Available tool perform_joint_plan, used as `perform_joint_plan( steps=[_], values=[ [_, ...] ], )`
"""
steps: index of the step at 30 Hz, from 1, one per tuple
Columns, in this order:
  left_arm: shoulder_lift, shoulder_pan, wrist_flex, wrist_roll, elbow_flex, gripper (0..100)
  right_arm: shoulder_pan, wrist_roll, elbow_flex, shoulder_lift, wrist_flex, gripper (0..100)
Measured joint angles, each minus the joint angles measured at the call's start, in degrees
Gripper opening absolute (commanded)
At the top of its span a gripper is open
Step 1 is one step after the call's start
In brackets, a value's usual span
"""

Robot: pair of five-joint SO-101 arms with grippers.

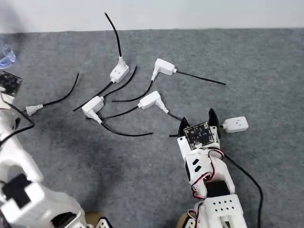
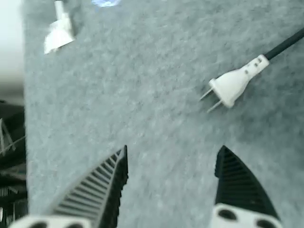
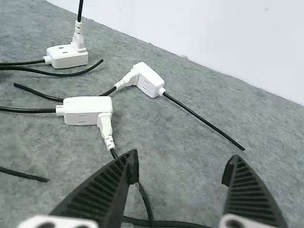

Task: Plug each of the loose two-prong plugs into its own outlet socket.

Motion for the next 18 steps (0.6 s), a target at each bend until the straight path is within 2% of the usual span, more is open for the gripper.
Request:
perform_joint_plan(
  steps=[6, 15, 18],
  values=[
    [12.13, 5.01, -2.64, 0.0, -7.82, 28, -0.26, 0.35, 0.0, 0.0, 0.0, 27.3],
    [26.9, 7.47, 5.36, -0.88, -25.85, 27, -0.26, 2.46, 0.0, 0.0, 0.0, 27.3],
    [32.44, 7.47, 11.08, -2.46, -33.23, 23, -0.26, 2.46, 0.0, 0.0, 0.0, 27.3]
  ],
)
